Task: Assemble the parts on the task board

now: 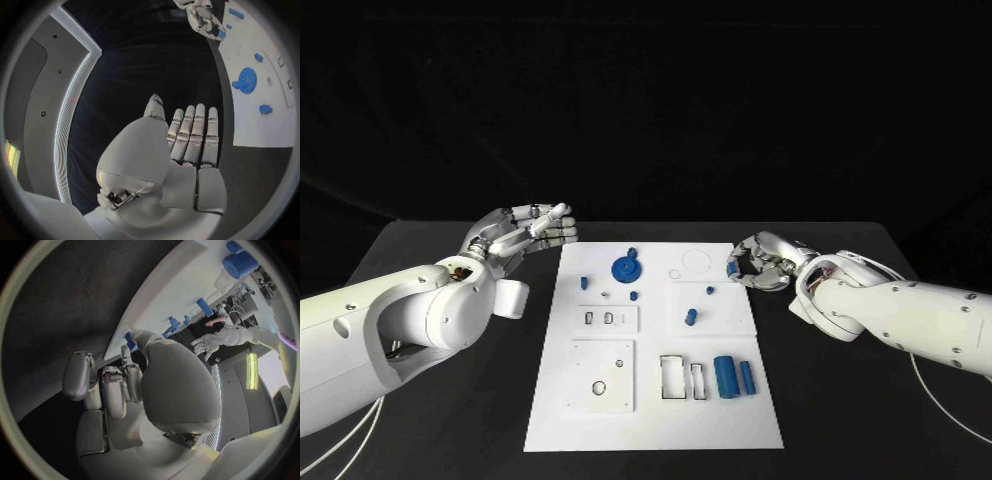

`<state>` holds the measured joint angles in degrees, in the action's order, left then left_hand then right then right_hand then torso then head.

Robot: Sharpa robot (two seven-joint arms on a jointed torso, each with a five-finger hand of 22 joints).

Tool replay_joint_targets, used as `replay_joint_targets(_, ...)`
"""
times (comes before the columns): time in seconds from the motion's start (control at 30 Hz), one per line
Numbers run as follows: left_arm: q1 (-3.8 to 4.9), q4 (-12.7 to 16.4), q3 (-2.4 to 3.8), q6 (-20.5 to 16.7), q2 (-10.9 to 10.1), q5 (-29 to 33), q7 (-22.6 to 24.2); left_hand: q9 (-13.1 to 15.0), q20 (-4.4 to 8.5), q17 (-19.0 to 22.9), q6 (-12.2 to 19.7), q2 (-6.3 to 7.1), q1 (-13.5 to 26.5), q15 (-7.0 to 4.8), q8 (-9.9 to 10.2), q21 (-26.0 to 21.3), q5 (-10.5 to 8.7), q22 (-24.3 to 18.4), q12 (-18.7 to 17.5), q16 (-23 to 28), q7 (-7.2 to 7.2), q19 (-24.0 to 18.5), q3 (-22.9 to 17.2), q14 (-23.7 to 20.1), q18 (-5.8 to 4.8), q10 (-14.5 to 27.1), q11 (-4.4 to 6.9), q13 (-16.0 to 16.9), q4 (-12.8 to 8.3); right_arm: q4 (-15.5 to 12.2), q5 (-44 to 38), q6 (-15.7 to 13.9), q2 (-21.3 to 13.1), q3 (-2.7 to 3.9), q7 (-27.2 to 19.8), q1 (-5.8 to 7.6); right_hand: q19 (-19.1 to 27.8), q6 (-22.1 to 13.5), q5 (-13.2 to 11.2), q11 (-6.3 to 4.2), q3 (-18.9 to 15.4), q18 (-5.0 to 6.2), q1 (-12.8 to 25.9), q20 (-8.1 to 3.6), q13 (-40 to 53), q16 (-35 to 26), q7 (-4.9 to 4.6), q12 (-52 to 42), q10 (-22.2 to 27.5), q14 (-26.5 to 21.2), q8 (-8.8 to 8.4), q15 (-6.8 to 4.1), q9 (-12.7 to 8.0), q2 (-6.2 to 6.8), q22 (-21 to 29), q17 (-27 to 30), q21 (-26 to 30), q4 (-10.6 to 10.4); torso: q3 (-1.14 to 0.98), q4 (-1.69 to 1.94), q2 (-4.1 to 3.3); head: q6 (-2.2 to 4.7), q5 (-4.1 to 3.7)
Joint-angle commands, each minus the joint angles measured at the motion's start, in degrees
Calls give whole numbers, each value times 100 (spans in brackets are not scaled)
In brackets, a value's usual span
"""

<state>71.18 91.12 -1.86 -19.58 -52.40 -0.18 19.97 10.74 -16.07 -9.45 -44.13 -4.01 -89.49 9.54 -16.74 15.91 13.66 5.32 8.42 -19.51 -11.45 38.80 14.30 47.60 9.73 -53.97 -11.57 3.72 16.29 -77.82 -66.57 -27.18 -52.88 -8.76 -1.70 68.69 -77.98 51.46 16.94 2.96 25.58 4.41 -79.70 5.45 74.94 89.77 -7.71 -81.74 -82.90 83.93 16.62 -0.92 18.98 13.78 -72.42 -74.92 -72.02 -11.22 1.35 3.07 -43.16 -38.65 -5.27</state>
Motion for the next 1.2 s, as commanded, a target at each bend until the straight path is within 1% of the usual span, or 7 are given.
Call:
replay_joint_targets(0.03, 2, 7, 4, 64, 7, -27, 16, 6, -4, -8, 38, -27, 14, 26, 12, -22, -8, -9, -21, 19, -208, -23, 31, -6, 62, -46, 4, 9, 1, -8, -61, 18, 17, -2, -35, -6, -61, 142, -28, -19, 67, 63, 32, -25, 616, 16, 27, -68, -67, 600, 75, -12, 38, -38, -25, -1479, -34, 26, -5, -5, 1, -8, 2)
replay_joint_targets(0.47, 2, 11, 4, 65, -2, -29, 7, 7, -5, -9, 40, -39, 12, 27, 11, -21, -1, -11, -26, 27, -208, -24, 38, -7, 62, -49, 4, 9, -1, -28, -61, -122, 47, -1, -35, -6, -87, 200, -44, -40, 99, 53, 49, -42, 659, 21, 51, -107, -102, 605, 104, -31, 59, -39, -63, -1501, -68, 49, -1, 2, 2, -21, -2)
replay_joint_targets(0.53, 2, 13, 4, 65, -5, -30, 6, 7, -5, -9, 40, -39, 12, 27, 11, -21, -1, -11, -26, 27, -208, -24, 38, -7, 62, -49, 4, 9, -1, -31, -61, -182, 48, -1, -18, -6, -103, 265, -49, -60, 126, 48, 68, -57, 693, 23, 75, -139, -130, 607, 139, -47, 82, -51, -85, -1508, -86, 64, -1, -1, -1, -22, 6)
replay_joint_targets(0.67, 2, 16, 4, 66, -9, -30, 3, 7, -5, -9, 40, -39, 12, 27, 11, -21, -1, -11, -26, 27, -208, -24, 38, -7, 62, -49, 4, 9, -1, -66, -62, -393, 48, 0, 128, -5, -171, 491, -48, -143, 241, 26, 103, -117, 784, 23, 172, -221, -207, 607, 274, -117, 182, -115, -182, -1508, -172, 138, -5, -2, 2, -26, 3)
replay_joint_targets(0.77, 2, 18, 4, 65, -13, -30, 2, 7, -5, -10, 41, -44, 11, 27, 11, -21, -1, -12, -29, 32, -207, -24, 44, -7, 62, -51, 4, 9, -2, -117, -62, -522, 41, 1, 277, -4, -202, 534, -36, -171, 309, 15, 101, -144, 828, 23, 200, -257, -243, 607, 304, -144, 216, -142, -224, -1508, -211, 184, -3, -2, 3, -36, 4)
replay_joint_targets(1.0, 2, -4, 3, 62, -17, -31, -10, 7, -5, -10, 41, -45, 11, 27, 11, -21, -2, -12, -29, 32, -207, -24, 45, -7, 62, -51, 4, 9, -2, -450, -5, -702, -14, 11, 551, 39, -224, 636, 13, -218, 400, 9, 162, -185, 877, 23, 252, -298, -286, 607, 378, -185, 294, -184, -251, -1508, -228, 238, -3, -1, 15, -33, 15)
replay_joint_targets(1.2, 1, -39, 3, 64, 0, -31, -15, 7, -5, -10, 41, -45, 11, 27, 11, -21, -2, -12, -29, 32, -207, -24, 45, -7, 62, -51, 4, 9, -2, -857, 96, -756, -14, 22, 730, 134, -231, 652, 18, -227, 416, 6, 185, -194, 885, 23, 263, -304, -293, 607, 392, -194, 313, -193, -261, -1508, -237, 247, 10, -4, 33, -33, 36)
